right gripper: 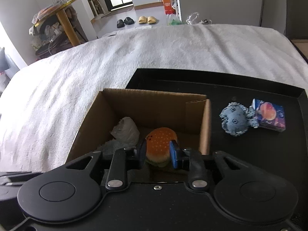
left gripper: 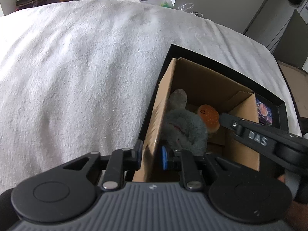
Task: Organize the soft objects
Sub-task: 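Lower the burger plush into the box and open the right gripper, then move the right gripper to the blue planet-print tissue pack and close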
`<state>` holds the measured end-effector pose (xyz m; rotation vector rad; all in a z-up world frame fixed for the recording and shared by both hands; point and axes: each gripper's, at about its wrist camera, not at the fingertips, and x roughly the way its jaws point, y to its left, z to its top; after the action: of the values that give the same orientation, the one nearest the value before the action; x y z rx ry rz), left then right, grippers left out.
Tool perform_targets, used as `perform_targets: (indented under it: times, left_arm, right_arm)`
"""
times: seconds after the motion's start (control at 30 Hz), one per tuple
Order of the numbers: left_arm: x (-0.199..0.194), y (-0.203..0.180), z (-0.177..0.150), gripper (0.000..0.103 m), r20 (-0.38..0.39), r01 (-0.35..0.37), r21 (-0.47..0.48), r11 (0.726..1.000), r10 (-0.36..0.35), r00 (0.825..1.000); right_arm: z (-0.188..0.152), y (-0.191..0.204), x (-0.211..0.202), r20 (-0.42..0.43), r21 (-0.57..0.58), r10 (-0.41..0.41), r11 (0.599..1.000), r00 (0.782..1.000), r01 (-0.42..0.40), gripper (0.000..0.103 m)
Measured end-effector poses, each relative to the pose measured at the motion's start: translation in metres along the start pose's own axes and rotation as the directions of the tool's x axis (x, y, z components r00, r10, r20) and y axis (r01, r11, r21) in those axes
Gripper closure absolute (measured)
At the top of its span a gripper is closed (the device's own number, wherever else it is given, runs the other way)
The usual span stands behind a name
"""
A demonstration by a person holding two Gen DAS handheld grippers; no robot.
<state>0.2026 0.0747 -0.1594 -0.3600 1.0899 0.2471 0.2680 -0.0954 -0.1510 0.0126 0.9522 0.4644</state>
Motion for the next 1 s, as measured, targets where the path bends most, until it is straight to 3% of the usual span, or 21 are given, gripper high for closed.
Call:
perform_targets:
  times: [0.2,0.33,0.57,0.7,1.0]
  left_arm:
    - [-0.005,-0.012,0.002,0.081,0.012,-0.029,0.017,0.999,0.029,1.000]
    - [-0.006,-0.020,0.004,0.073,0.018,-0.048,0.031,0.998,0.048,0.999]
    - [-0.006,-0.029,0.007,0.060,0.028,-0.096,0.056,0.994,0.095,0.995]
    - [-0.006,-0.035,0.012,0.058,0.039,-0.120,0.070,0.990,0.117,0.992]
    - [-0.002,-0.048,0.020,0.057,0.050,-0.175,0.092,0.980,0.171,0.984]
  right_arm:
    - [0.003,-0.009,-0.019,0.024,0.007,0.024,1.000,0.999,-0.024,0.072]
    - [0.005,-0.017,-0.029,0.044,0.013,0.028,0.999,0.999,-0.029,0.063]
    - [0.008,-0.042,-0.045,0.082,0.026,0.029,0.999,0.996,-0.031,0.061]
    - [0.012,-0.062,-0.048,0.096,0.024,0.004,1.000,0.995,-0.006,0.060]
    - [0.018,-0.110,-0.042,0.127,0.102,-0.063,0.994,0.990,0.050,0.047]
